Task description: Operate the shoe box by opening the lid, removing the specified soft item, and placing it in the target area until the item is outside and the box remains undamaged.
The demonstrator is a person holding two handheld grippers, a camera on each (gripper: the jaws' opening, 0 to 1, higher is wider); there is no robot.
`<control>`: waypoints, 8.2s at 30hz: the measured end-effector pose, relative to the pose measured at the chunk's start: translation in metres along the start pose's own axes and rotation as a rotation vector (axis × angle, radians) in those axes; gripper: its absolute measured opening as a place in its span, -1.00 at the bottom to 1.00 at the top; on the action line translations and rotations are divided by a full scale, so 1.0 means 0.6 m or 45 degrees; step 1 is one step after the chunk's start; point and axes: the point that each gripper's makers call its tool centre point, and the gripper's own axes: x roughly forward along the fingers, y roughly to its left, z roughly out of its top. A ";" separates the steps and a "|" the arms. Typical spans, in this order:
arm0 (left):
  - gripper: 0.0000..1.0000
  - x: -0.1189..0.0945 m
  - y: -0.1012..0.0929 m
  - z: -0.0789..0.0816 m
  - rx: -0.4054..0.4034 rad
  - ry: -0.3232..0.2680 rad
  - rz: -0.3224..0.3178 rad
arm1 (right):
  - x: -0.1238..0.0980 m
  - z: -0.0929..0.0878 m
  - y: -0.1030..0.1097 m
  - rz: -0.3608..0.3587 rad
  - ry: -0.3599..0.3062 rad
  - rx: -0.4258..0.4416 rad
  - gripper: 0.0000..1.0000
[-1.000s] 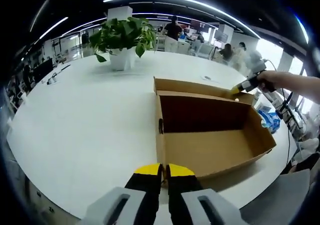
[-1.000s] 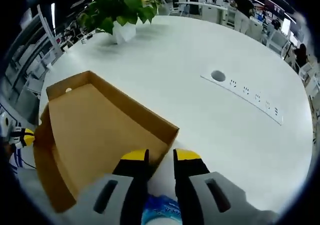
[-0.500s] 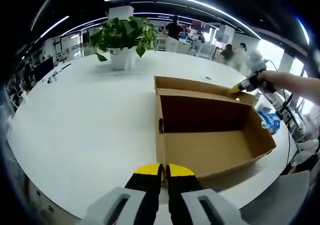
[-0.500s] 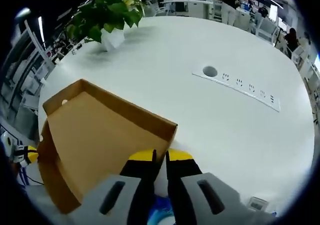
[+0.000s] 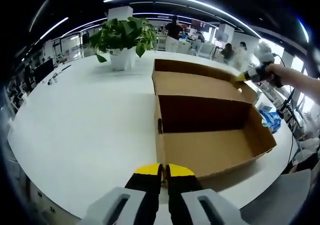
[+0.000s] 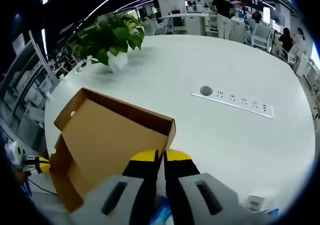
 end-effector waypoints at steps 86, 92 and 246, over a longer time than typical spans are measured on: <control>-0.69 -0.012 -0.004 0.005 0.092 -0.105 -0.051 | -0.224 -0.100 0.135 0.097 -0.389 -0.011 -0.97; -0.65 -0.027 -0.006 0.016 0.088 -0.137 -0.056 | -0.227 -0.114 0.141 0.090 -0.398 -0.016 -0.96; -0.44 0.028 -0.027 0.008 0.289 0.008 -0.175 | -0.122 -0.325 0.176 0.220 -0.179 -0.353 -0.53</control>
